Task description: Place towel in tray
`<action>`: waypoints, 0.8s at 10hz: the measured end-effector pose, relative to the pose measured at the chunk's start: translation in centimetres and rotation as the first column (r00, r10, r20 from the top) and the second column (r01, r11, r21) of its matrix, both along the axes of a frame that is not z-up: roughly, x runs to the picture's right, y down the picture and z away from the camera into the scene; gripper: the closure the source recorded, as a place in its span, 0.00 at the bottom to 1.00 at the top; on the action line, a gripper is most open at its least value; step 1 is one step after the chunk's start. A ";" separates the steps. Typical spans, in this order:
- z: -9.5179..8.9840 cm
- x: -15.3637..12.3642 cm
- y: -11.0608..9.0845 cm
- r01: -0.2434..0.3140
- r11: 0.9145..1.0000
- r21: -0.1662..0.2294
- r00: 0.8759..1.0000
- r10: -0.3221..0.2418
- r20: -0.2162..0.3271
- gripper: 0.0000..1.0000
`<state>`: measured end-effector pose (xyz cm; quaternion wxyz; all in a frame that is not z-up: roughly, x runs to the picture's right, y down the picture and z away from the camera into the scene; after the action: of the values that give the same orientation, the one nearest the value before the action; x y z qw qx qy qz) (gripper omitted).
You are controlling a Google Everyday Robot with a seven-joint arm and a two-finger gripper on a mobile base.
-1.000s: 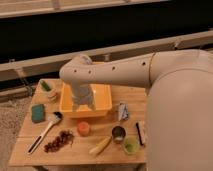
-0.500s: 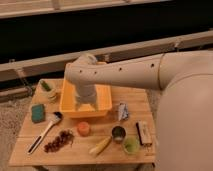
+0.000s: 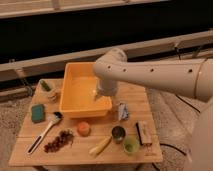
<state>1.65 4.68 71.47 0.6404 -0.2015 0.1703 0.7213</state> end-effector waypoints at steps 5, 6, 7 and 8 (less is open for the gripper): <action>4.5 5.2 2.0 -0.082 0.996 -0.046 0.994 0.079 -0.070 0.35; 5.5 5.7 2.1 -0.088 0.995 -0.051 0.994 0.084 -0.072 0.35; 6.4 6.5 2.2 -0.101 0.993 -0.060 0.993 0.096 -0.072 0.35; 6.9 6.9 2.2 -0.111 0.992 -0.065 0.992 0.106 -0.070 0.35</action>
<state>8.59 6.88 78.36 0.5869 -0.2083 0.2052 0.7550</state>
